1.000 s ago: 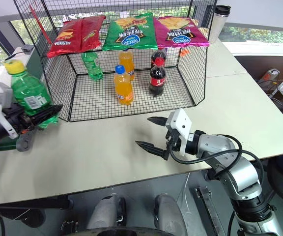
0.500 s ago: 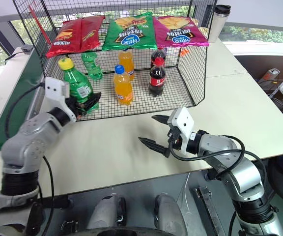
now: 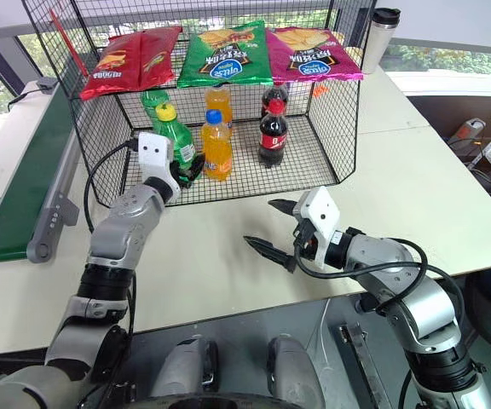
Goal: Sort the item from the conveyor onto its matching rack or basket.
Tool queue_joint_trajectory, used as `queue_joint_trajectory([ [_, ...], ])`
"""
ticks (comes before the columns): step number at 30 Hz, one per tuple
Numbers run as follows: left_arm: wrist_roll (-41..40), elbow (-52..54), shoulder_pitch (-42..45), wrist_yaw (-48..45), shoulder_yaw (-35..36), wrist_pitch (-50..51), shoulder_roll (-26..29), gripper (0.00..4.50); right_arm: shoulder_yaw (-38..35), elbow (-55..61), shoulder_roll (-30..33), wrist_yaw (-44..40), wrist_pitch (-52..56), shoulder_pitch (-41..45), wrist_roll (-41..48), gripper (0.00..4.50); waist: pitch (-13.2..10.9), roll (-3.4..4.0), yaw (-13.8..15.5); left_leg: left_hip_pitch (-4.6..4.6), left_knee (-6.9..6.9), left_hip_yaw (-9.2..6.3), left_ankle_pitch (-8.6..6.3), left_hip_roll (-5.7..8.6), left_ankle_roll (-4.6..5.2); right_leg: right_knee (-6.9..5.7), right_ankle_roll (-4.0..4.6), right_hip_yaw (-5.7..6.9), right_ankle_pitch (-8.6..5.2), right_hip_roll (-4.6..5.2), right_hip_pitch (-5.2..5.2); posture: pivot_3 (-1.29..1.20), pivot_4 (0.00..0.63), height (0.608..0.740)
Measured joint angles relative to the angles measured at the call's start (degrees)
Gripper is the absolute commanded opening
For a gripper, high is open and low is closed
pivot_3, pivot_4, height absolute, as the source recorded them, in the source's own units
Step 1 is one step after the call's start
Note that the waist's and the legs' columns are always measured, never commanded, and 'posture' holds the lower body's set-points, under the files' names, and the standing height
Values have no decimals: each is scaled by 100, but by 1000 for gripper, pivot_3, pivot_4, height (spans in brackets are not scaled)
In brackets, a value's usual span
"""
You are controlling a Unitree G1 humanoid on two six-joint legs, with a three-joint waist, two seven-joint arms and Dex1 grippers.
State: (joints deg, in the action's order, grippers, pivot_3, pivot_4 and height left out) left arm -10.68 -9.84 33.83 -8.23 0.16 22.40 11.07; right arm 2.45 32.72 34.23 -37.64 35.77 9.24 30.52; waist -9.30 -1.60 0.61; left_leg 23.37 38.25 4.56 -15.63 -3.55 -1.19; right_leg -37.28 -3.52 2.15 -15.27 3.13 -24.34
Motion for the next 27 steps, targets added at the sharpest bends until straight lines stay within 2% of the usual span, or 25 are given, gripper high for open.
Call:
queue_joint_trajectory([
  [5,285,-367,2,141,-9,-117,-15,2755,2,155,-7,125,164,94,22,4500,0,0,10,1,0,-1,0,-1,0,0,0,2,0,0,0,0,150,740],
  [27,683,-575,3,607,303,-329,49,2755,70,707,-319,981,1413,1029,506,4500,0,0,9,3,0,-3,0,0,0,0,-6,2,3,7,0,0,150,740],
])
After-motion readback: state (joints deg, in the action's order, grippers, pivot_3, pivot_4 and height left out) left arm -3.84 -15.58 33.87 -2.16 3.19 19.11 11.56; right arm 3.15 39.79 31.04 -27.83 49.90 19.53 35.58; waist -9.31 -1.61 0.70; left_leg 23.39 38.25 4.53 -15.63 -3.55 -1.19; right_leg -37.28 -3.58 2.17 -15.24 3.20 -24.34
